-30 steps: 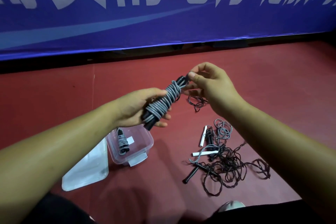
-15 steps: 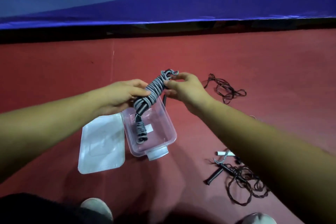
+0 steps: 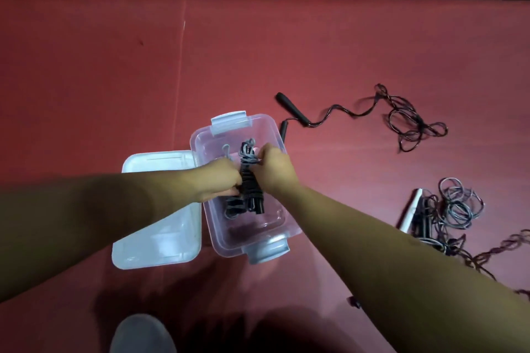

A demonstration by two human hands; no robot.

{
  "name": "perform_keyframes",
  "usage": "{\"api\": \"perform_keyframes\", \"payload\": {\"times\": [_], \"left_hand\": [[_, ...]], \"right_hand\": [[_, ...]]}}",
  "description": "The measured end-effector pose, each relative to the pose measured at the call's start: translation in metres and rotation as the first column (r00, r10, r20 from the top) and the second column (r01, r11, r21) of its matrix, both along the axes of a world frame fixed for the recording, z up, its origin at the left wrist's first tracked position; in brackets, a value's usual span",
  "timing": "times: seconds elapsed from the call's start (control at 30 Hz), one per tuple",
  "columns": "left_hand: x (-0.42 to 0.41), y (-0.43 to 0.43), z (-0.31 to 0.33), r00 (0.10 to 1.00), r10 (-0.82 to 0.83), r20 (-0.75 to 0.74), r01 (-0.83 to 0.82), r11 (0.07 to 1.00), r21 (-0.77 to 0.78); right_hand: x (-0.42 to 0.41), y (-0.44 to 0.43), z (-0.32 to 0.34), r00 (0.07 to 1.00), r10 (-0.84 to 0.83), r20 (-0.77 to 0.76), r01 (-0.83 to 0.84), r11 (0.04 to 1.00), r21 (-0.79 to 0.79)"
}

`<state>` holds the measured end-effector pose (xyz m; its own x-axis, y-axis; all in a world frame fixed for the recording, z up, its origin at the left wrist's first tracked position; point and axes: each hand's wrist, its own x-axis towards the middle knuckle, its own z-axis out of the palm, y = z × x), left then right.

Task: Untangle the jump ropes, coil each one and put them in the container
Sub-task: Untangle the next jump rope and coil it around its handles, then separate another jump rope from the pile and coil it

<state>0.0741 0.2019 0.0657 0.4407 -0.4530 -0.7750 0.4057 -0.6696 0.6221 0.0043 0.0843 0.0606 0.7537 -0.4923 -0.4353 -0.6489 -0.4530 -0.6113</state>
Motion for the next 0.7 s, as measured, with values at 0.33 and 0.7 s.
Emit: {"api": "perform_keyframes", "payload": {"times": [0.33,0.7], "left_hand": [[0.0,-0.012,-0.015,0.694,-0.646,0.318,0.49,0.748,0.448],[-0.021,-0.039,0.092,0.355,-0.8,0.484,0.589,0.593,0.549]], "right_hand": [[-0.015,0.019,-0.034,0.915,0.381,-0.131,-0.392,0.917,-0.074],[-0.15,-0.085,0.076,0.856,0.495,-0.151,-0.507,0.741,-0.44]]}}
